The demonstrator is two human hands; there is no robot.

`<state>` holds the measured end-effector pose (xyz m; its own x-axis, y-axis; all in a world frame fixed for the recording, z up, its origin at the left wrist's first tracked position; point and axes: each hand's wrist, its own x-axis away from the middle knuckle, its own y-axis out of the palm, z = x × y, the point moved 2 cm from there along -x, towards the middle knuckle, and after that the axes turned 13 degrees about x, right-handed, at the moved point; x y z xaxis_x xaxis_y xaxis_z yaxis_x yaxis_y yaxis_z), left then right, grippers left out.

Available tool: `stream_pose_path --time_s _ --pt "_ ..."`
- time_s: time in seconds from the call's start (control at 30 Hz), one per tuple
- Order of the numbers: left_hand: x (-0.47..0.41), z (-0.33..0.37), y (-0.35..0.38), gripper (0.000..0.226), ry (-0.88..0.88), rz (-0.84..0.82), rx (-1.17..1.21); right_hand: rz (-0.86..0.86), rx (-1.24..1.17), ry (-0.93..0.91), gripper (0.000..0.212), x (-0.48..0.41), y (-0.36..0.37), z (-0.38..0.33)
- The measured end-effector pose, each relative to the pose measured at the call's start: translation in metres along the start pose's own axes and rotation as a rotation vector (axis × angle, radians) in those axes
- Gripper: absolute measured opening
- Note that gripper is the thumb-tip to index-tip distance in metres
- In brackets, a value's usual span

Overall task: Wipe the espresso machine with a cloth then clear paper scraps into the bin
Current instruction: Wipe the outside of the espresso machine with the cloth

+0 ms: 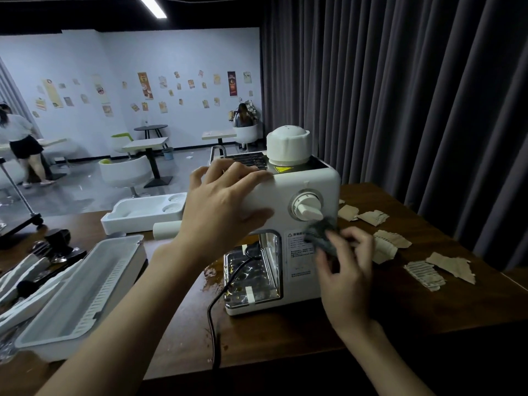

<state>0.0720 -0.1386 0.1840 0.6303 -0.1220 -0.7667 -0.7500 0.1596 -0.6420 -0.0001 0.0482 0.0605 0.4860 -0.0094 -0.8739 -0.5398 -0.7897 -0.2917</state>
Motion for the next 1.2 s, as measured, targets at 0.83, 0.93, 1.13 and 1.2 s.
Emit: stream_pose_path --time_s 0.83,0.93,1.13,1.2 --pt "0.006 -0.008 0.002 0.061 0.074 0.047 0.097 0.015 -0.053 0.183 0.030 0.020 0.012 0.003" --pt "0.011 -0.011 0.004 0.065 0.032 0.055 0.141 -0.086 -0.027 0.076 0.034 0.030 0.022 -0.012" --pt "0.022 -0.007 0.010 0.063 -0.062 0.110 0.221 -0.056 -0.040 0.116 0.035 0.030 0.015 0.007" --pt "0.023 -0.006 0.012 0.064 -0.072 0.117 0.223 0.007 -0.023 0.237 0.033 0.030 0.012 0.012"
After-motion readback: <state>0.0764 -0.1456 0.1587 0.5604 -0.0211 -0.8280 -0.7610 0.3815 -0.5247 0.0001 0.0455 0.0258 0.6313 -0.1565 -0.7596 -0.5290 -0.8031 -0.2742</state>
